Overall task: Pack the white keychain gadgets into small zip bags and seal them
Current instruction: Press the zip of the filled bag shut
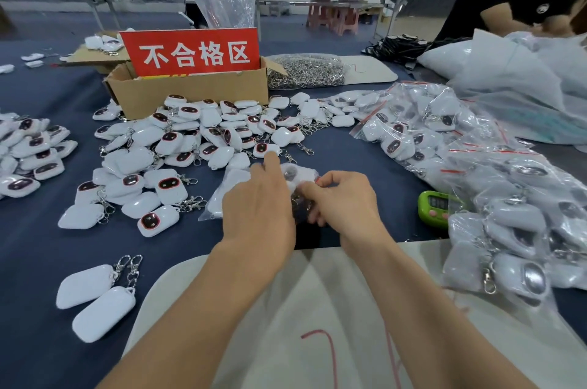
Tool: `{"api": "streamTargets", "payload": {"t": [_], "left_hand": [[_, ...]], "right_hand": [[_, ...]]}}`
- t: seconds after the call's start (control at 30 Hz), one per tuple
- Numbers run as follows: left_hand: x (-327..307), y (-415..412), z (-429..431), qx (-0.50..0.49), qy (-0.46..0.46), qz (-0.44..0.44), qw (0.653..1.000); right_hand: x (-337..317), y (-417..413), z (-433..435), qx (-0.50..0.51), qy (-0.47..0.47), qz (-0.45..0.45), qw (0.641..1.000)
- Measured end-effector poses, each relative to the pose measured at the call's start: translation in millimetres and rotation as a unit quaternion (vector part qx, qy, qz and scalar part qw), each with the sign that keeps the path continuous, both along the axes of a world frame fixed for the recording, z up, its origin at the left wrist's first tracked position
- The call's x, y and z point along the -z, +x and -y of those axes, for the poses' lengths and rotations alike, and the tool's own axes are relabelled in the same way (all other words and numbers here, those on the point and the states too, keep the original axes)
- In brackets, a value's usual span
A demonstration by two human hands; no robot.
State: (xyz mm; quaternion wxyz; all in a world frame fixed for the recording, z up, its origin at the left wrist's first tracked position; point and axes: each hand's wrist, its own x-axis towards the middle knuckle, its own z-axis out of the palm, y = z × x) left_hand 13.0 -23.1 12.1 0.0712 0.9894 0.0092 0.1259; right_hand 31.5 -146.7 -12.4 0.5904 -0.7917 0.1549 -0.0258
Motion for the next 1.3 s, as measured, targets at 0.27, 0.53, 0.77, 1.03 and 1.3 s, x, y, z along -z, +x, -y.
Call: {"api": "streamTargets", "payload": {"t": [0.27, 0.53, 0.77, 1.03, 1.3], "left_hand": [[-40, -1, -16, 0.077, -0.252, 0.154, 0.952], [-67, 7, -41, 0.084, -0.410, 0.141, 0.897], [-78, 11, -61, 0.088, -0.475, 0.186, 0.855], [-66, 19, -58, 0.078, -0.537, 0.096, 0.835], [-60, 27, -66, 0.047, -0.600, 0.059, 0.797]], "right_hand": [[-37, 7, -5, 0.022, -0.079, -0.017, 0.996], [-82, 22, -6, -0.144, -0.145, -0.031, 0.978], [-132, 24, -8, -0.124, -0.249, 0.084, 0.957], [-123, 21, 7, -0.160, -0.263, 0.049, 0.950], [-91, 6, 25, -0.220, 0.024, 0.012, 0.975]]}}
